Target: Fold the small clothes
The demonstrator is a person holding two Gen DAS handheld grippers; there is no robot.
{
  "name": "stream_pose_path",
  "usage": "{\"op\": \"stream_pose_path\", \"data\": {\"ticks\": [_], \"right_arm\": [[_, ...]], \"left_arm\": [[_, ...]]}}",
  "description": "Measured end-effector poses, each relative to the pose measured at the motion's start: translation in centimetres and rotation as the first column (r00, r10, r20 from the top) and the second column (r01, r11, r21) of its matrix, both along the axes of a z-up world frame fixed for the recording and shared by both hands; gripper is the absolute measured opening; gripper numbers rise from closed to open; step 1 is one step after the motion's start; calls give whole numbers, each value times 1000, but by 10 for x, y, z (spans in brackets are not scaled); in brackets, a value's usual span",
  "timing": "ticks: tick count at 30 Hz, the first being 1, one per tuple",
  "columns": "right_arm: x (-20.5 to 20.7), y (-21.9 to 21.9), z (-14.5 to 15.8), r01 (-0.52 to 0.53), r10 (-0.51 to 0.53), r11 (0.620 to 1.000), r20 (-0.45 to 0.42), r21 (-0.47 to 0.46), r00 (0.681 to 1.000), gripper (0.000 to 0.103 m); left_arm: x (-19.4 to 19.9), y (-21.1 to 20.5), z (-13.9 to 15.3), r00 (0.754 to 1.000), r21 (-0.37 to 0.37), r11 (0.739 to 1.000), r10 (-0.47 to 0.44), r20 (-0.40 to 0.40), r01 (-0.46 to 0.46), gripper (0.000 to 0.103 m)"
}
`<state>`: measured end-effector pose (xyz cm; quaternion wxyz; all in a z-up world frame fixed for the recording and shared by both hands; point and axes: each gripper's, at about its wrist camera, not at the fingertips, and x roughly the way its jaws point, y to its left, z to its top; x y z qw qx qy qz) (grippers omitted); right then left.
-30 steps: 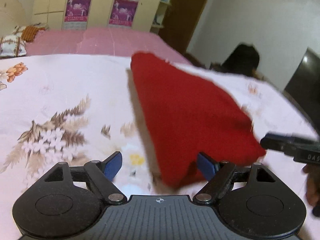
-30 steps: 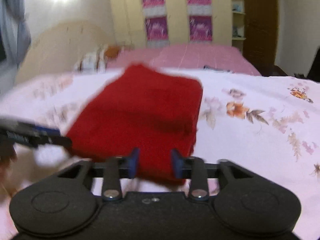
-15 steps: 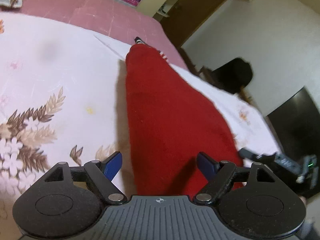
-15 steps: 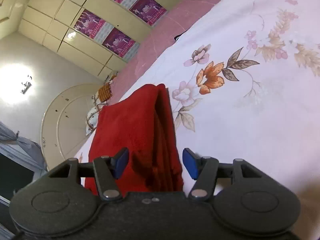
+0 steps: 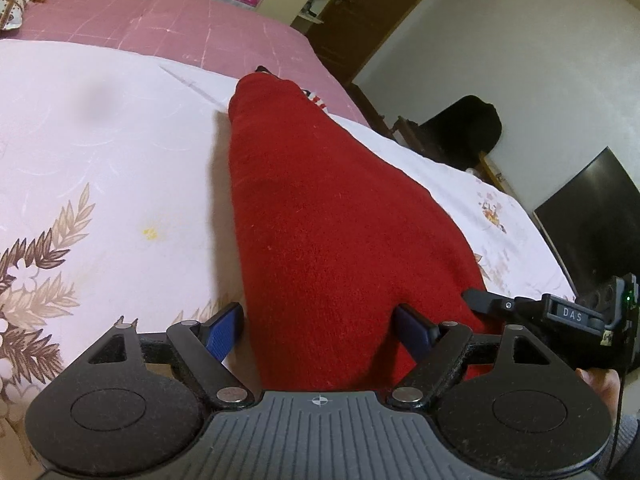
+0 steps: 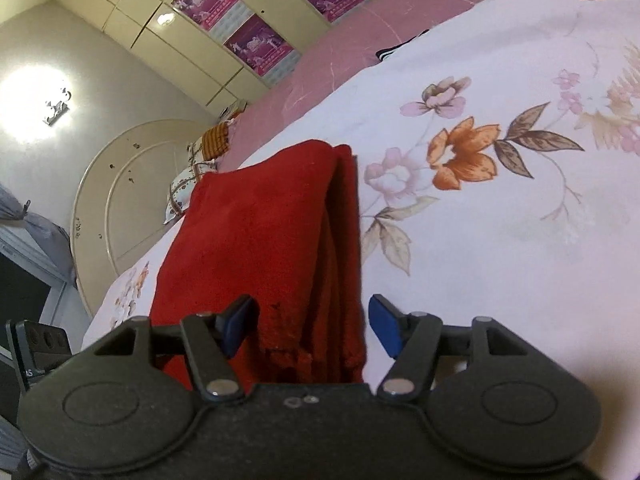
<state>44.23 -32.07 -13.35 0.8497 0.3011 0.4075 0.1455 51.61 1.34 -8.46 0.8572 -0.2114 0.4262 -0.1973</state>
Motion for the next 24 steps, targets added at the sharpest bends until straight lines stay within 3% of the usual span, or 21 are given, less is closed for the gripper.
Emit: {"op": "stream_pose_path", "data": {"ticks": [3,10,12,15,20,22,23,24], "right_arm": [[-2,-1,3,-3,3,1000,-2,-12,1000,59],[-4,-4,2,35,-35,999,-11,-11,999,62],[-2,6,6,3,-3,1000,-5,-31,1000,55],[-10,36,22,-31,55,967,89,-252,994,49],[-27,80,40,-87,228,836,199,-543,953,46],[-26,78,42,-101,235,836,186,-539,954,47],[-24,69,44,-96,211,857,176,-506,961,51],[-23,56,45,-77,172,889,174,-452,970,62]], "left_arm": [[-2,4,2,1000,5,1000,-2,3,2,81],[-5,8,1,1000,5,1000,-5,4,5,81],[-5,8,1,1000,4,1000,-9,4,9,81],[-5,9,0,1000,2,1000,-9,7,9,81],[-4,9,2,1000,3,1000,-14,4,14,81],[-3,12,3,1000,-4,1000,-17,-1,17,81],[-3,13,3,1000,-10,1000,-22,1,22,81],[-2,14,3,1000,-12,1000,-29,1,29,81]]}}
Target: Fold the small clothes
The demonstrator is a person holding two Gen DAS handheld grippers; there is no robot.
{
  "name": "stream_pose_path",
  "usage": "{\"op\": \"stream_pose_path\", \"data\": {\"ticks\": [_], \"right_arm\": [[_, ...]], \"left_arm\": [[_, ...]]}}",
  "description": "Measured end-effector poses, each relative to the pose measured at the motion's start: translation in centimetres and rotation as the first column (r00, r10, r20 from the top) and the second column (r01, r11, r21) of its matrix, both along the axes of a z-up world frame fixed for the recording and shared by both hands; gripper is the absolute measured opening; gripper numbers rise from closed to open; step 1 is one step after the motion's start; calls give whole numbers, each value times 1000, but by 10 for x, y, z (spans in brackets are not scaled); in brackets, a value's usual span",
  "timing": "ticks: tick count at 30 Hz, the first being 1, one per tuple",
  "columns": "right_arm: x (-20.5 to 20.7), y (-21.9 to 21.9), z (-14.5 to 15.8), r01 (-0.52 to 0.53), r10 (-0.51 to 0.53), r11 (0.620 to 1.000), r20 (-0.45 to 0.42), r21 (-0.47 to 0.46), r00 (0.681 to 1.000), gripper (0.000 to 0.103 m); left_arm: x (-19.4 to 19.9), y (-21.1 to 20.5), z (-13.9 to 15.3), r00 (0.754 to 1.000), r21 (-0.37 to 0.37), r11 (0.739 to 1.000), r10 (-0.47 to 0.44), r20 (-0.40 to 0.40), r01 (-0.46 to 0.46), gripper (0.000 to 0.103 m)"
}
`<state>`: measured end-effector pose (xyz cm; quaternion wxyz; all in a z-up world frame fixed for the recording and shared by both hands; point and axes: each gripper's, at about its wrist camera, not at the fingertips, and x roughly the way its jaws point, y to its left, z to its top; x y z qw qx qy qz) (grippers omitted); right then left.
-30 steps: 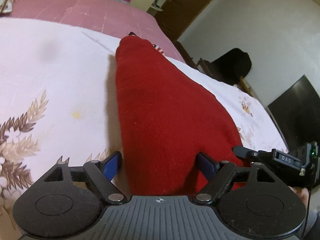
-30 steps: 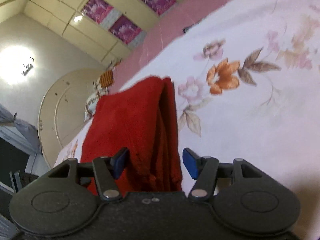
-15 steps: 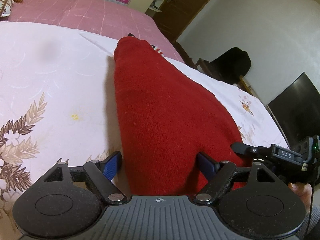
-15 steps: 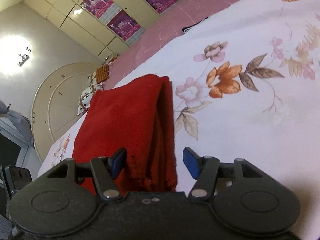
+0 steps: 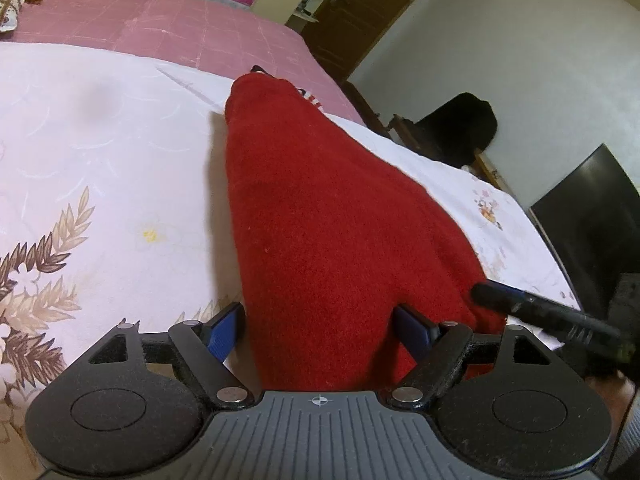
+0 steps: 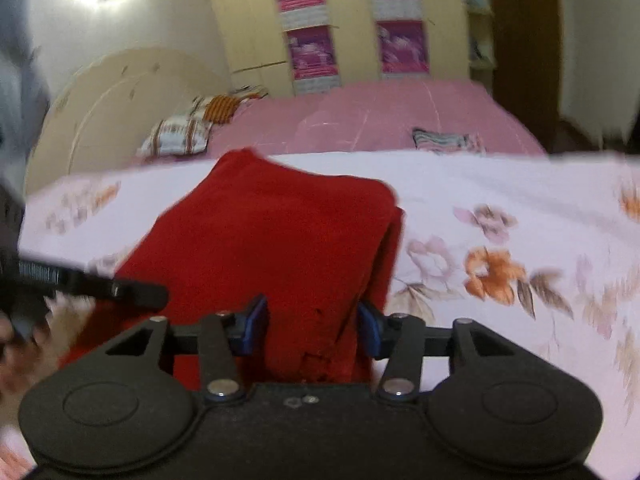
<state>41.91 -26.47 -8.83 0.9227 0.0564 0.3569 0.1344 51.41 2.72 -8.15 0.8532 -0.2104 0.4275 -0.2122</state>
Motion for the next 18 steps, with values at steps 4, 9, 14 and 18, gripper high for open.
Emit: {"op": "stream_pose_path", "data": {"ticks": [4,9,14,18], "right_arm": [[12,-59,-12,131,-89,950,-157,282,984,70],[33,-85,-48,160,23,833,-321,530,947,68],[59,-64,-56,129,63,834,-325,536,943,47],[47,-31,-31,51,29,938,-223,344,974,37]], "left_arm": [[7,7,-3,999,-41,999,-27,-18,27,81],[21,10,-8,996,-96,993,-75,-43,70,81],[32,4,-6,997,-82,995,-58,-46,54,81],[21,-14,7,999,8,999,-52,15,51,59]]}}
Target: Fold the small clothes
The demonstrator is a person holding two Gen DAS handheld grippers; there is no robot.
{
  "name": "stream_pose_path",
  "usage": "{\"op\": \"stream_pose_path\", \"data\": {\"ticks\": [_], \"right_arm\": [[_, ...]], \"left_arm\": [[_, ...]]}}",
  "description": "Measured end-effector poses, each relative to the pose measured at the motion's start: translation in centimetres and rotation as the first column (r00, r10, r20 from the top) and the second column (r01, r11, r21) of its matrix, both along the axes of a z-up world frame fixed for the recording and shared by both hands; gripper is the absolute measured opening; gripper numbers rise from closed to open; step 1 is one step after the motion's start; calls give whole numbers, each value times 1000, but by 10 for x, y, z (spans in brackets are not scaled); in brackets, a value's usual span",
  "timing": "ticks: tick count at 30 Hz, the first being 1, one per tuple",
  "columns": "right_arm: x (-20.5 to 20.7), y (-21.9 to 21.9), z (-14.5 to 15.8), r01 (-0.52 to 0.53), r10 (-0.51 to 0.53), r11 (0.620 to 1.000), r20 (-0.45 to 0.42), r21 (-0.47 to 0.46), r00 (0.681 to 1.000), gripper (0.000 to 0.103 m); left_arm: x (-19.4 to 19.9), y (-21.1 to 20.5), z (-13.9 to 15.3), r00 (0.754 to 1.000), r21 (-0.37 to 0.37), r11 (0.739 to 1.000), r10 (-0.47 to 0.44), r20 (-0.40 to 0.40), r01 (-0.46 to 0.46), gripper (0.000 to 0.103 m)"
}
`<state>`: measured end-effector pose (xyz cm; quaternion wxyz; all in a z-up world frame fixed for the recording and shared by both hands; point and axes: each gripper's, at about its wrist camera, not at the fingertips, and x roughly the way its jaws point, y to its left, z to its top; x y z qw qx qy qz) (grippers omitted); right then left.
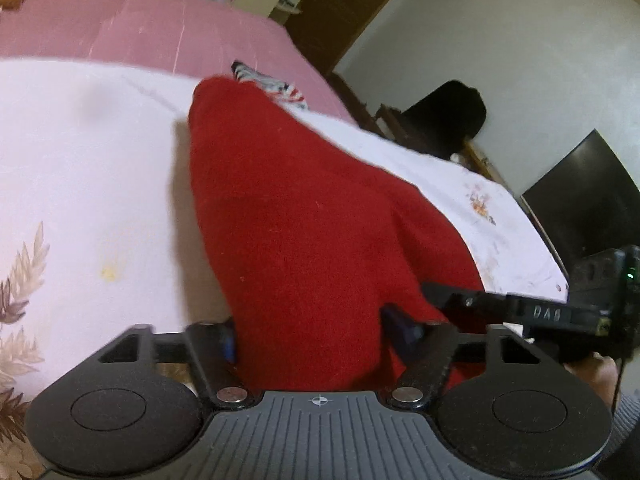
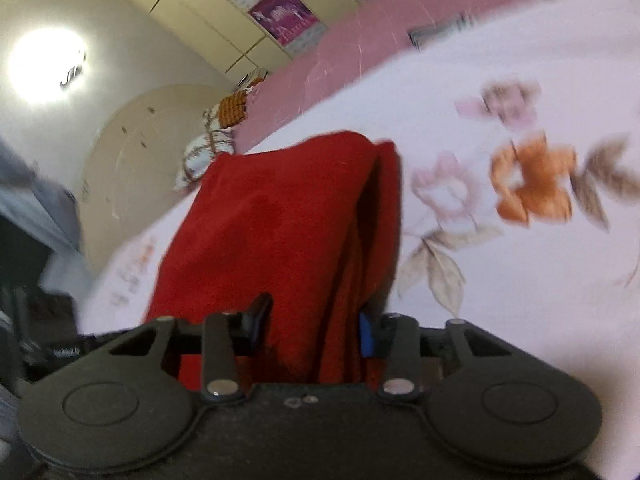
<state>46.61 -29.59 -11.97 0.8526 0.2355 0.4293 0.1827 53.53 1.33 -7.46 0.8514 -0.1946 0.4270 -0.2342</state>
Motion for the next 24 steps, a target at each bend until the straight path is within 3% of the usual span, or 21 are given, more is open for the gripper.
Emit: {"op": "stream_pose_path", "data": {"ticks": [3,13,20,24], "right_arm": [[-11,17,18,-5,11,995,63,-104,998,34],[-43,98,73,-114,132,987,174,-114,976,33],[-47,193,70,-214,222,975,166,-68,961,33],[-51,244,60,-266,270,963,145,-42,952,33]], "left_arm": [[-13,10,15,999,-24,1000,6,38,-5,53],[-81,99,61,992,23,997,74,99,-77,53],[-137,188,63,982,121,976,175,74,-183,53],[-165,235,50,968,113,961,249,42,-252,53]]}}
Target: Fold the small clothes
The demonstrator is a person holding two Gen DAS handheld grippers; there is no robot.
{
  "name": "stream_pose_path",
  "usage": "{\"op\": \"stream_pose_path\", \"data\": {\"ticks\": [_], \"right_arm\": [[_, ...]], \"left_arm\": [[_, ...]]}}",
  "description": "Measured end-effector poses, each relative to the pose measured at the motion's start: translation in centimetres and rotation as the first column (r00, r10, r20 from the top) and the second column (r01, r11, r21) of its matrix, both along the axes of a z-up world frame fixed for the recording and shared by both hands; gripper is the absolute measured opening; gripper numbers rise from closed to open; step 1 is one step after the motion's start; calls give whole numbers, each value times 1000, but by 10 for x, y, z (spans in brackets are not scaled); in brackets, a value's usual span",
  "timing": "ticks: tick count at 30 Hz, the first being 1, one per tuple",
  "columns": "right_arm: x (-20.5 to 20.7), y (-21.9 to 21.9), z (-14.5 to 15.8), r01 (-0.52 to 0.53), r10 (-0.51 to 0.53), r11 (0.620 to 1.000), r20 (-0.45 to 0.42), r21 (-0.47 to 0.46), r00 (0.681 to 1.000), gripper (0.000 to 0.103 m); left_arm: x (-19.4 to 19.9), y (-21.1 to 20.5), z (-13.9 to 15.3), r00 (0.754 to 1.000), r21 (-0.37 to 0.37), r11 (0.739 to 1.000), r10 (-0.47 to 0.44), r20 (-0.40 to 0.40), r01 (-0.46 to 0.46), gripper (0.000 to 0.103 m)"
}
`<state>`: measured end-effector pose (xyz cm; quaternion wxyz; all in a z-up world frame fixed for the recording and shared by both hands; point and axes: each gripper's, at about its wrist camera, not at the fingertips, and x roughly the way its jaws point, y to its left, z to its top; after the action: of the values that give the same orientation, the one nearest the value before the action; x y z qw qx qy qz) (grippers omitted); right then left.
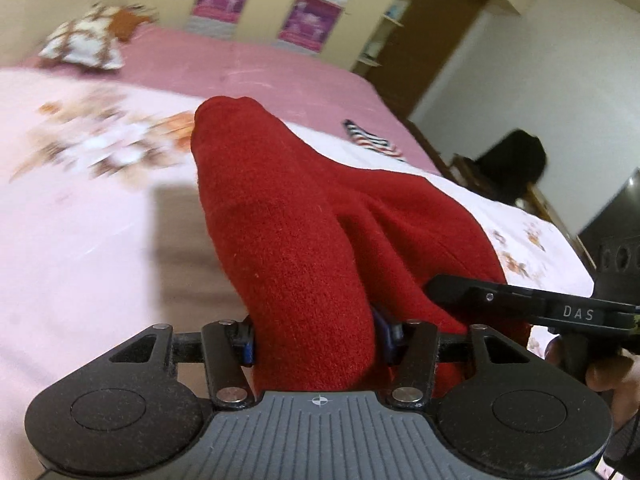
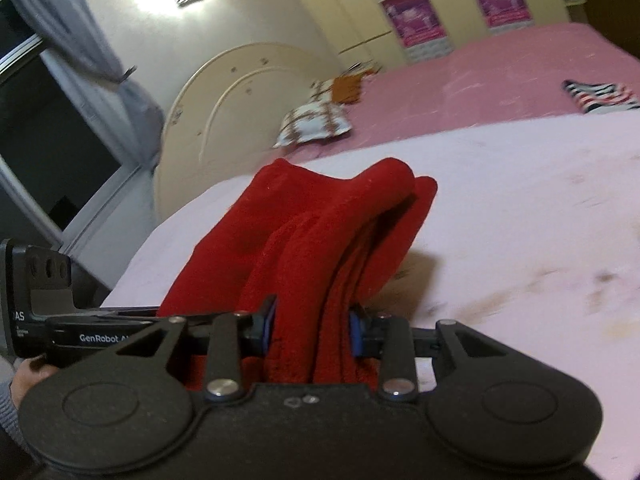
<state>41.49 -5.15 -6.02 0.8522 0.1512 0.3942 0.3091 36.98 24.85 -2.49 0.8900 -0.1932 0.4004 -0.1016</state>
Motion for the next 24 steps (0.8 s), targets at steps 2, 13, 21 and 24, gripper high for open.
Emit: {"op": "stream_pose_path", "data": {"ticks": [2,13,21,24], "right_arm": [[-1,14,-6,-18,18,1000,-28,10,999,33],[5,-5,-55,95,-94,995,-210,-8,973,48],[-51,-10,-2,61,-62,997,-21,-56,998,38],[-59,18,-11,-1,-3,989,-30,-145,1000,34]], "left_arm": [[-10,15,-15,999,-31,999,43,-25,-44,53],[-51,28,-51,981,24,981,191,-19,-191,81],[-85,28,-38,986,116,980,164,-3,-163,81],[-94,24,-49,983,126,977,179,-32,-174,81]]}}
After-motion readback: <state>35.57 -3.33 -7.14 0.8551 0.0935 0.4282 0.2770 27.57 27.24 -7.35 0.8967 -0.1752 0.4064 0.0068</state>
